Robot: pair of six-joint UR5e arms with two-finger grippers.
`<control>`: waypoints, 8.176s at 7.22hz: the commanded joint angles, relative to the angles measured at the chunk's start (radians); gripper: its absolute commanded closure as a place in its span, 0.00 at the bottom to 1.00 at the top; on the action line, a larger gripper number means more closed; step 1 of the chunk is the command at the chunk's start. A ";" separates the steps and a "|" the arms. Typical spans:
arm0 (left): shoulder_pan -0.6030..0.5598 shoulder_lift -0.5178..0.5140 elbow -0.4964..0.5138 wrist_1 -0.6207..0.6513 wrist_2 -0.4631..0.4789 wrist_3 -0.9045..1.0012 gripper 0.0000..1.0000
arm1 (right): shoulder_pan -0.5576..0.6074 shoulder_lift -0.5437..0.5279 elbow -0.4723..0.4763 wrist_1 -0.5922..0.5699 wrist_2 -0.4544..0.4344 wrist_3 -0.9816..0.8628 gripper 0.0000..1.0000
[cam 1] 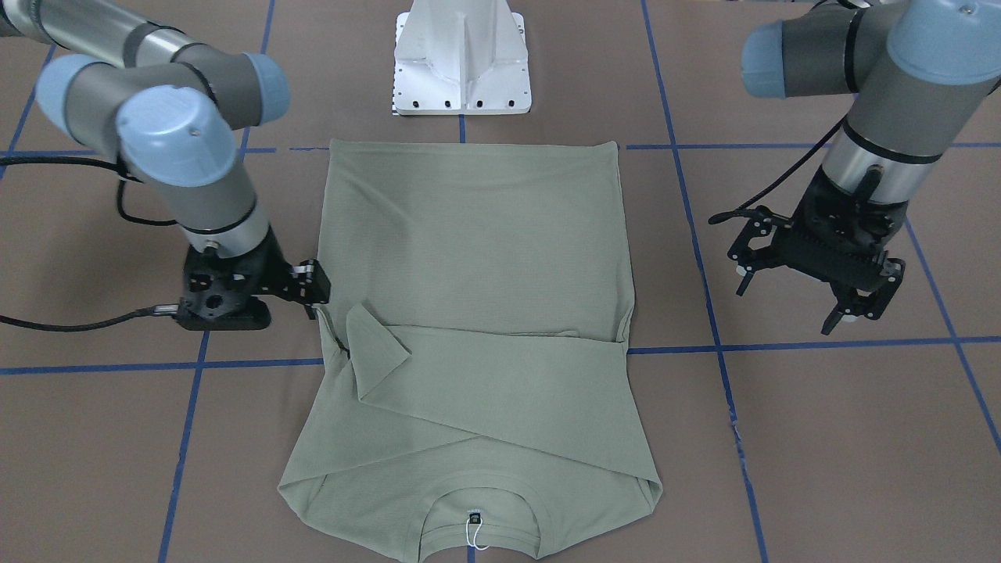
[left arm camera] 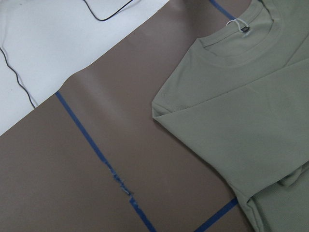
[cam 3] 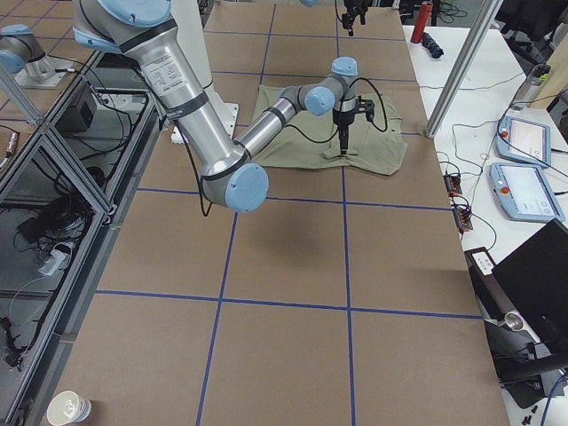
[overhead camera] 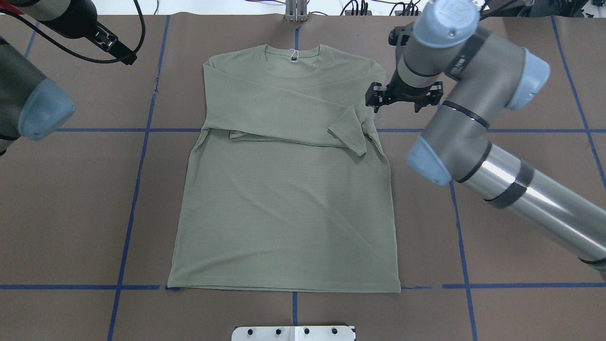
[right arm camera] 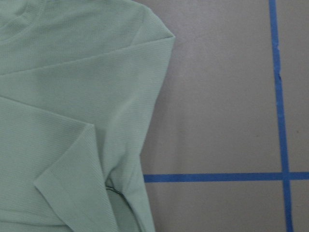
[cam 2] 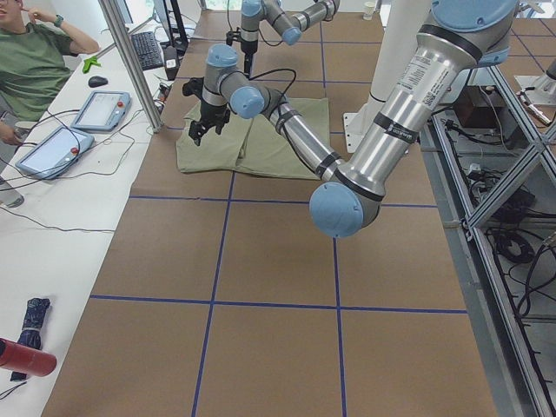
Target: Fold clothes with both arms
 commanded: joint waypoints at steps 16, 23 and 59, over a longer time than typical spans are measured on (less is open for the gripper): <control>-0.006 0.096 -0.110 0.019 -0.059 0.002 0.00 | -0.183 0.294 -0.458 0.072 -0.261 0.083 0.58; -0.006 0.100 -0.110 0.019 -0.060 0.002 0.00 | -0.156 0.270 -0.365 -0.057 -0.258 0.004 1.00; 0.827 0.543 -0.311 -0.625 0.492 -1.358 0.36 | -0.499 -0.787 0.688 0.489 -0.435 0.825 0.02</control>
